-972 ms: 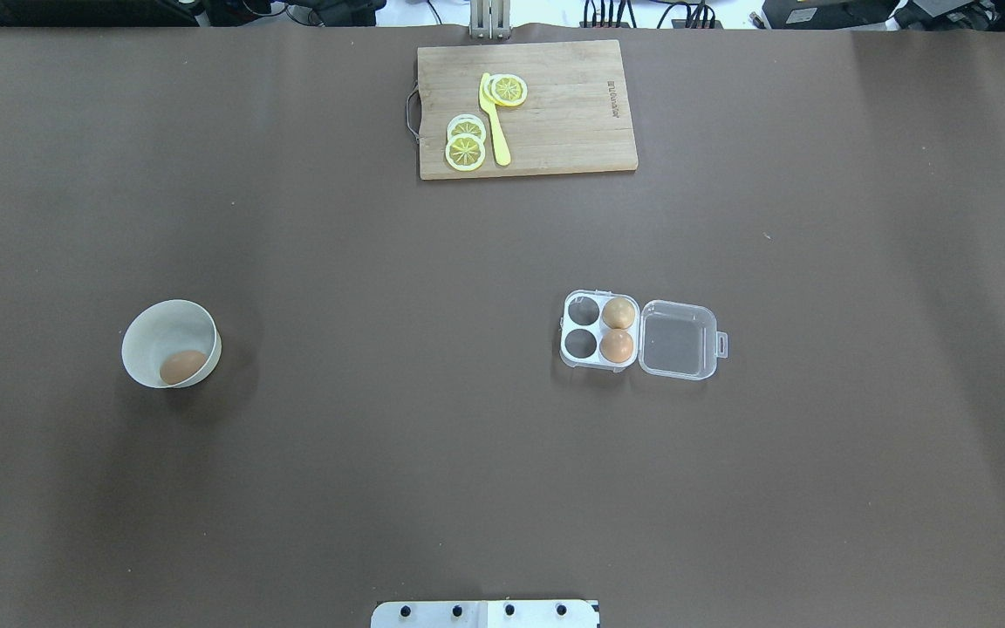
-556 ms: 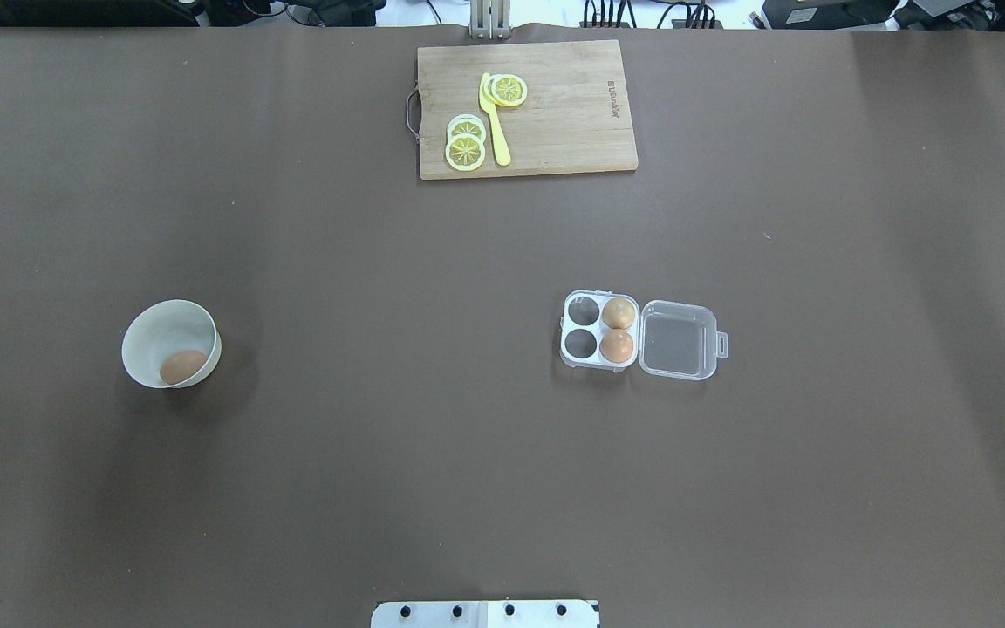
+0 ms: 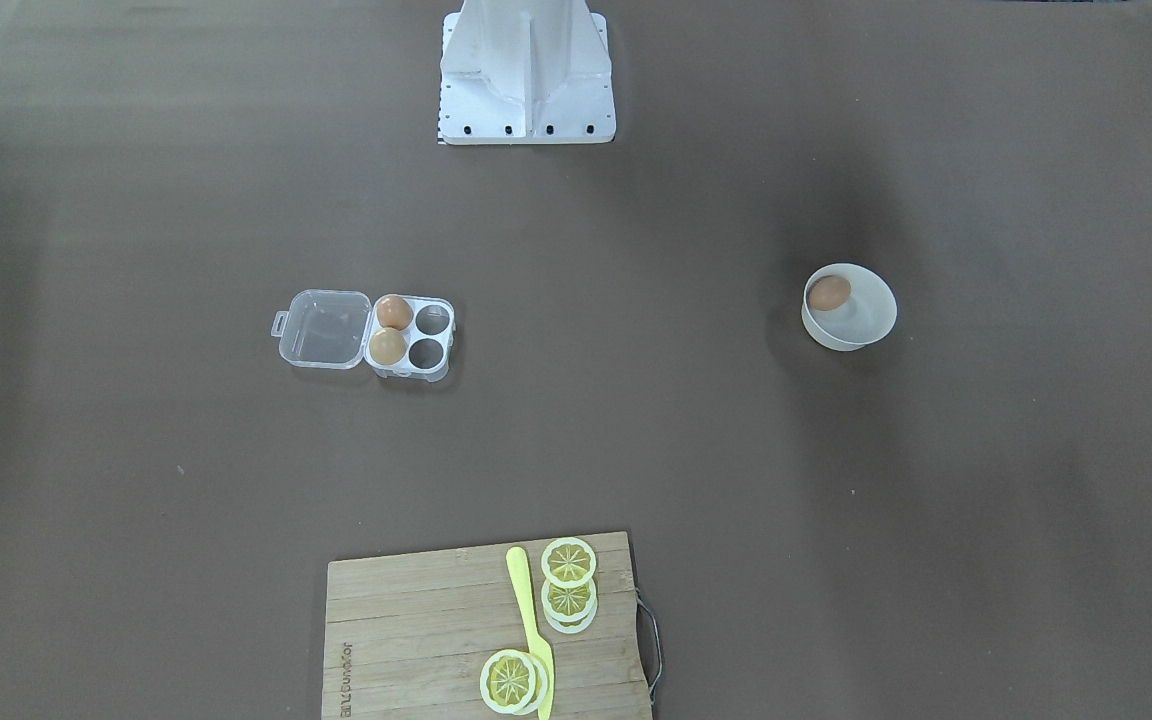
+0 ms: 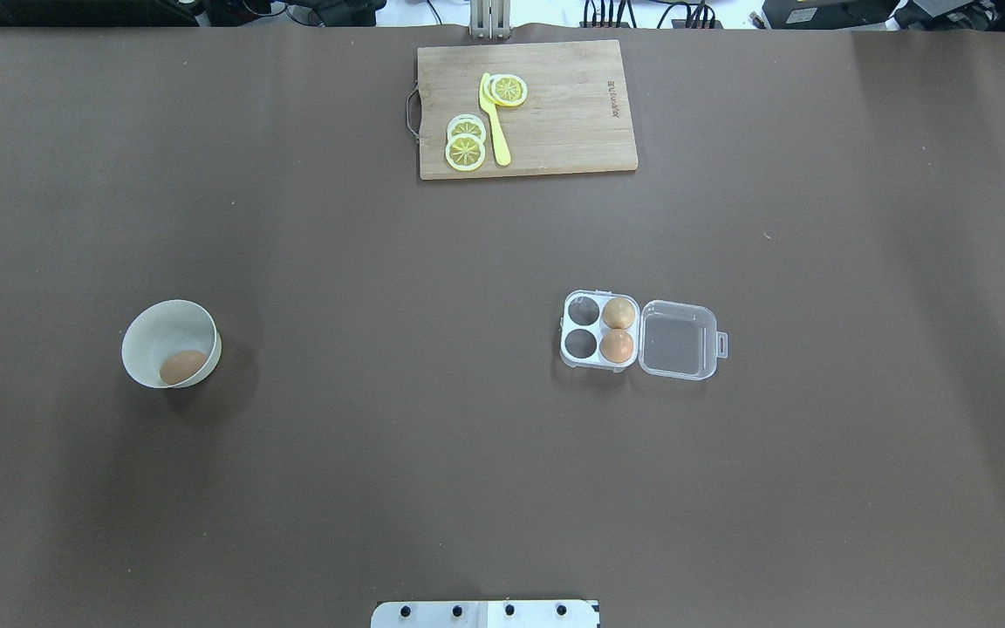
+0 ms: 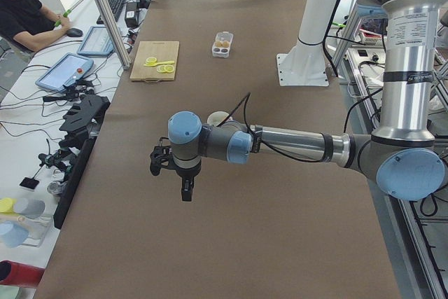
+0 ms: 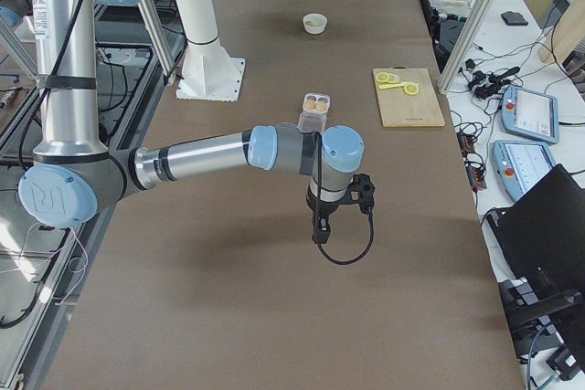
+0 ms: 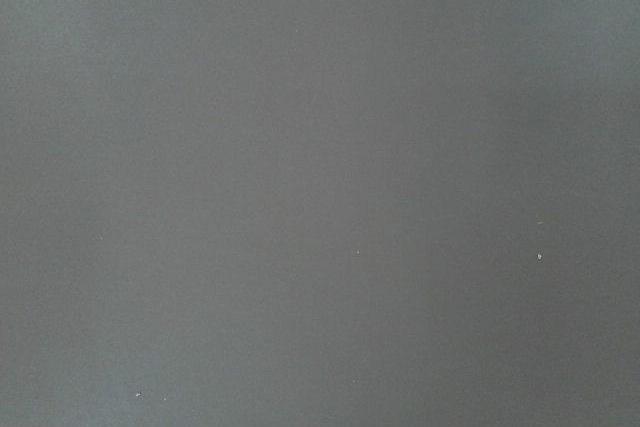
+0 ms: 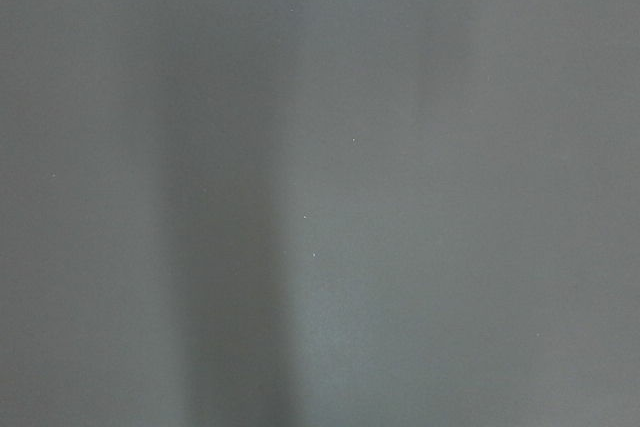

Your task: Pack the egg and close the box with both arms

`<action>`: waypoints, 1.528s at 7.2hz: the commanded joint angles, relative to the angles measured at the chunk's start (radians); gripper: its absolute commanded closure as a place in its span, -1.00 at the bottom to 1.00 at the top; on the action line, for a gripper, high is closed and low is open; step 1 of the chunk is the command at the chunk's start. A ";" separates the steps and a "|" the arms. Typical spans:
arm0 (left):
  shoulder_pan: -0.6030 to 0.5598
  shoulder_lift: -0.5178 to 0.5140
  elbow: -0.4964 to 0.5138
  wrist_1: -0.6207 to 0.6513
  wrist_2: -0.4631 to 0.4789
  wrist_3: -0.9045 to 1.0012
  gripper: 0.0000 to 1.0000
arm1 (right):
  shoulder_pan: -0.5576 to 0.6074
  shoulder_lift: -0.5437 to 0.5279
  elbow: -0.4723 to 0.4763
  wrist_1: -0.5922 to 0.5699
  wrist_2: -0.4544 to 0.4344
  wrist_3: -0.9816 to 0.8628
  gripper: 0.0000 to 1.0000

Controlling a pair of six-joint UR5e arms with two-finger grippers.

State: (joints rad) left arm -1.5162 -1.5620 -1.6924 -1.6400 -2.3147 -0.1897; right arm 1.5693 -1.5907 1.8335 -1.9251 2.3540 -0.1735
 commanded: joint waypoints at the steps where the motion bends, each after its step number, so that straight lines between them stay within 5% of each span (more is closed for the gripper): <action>1: 0.002 -0.023 -0.004 0.003 0.001 -0.049 -0.96 | 0.000 -0.002 0.007 -0.002 -0.001 0.002 -1.00; 11: 0.189 -0.055 -0.144 -0.094 0.001 -0.522 -0.96 | -0.073 0.046 0.090 0.000 0.019 0.153 -1.00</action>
State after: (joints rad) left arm -1.3677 -1.6155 -1.8345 -1.6879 -2.3201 -0.6419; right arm 1.5257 -1.5687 1.9153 -1.9258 2.3708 -0.0708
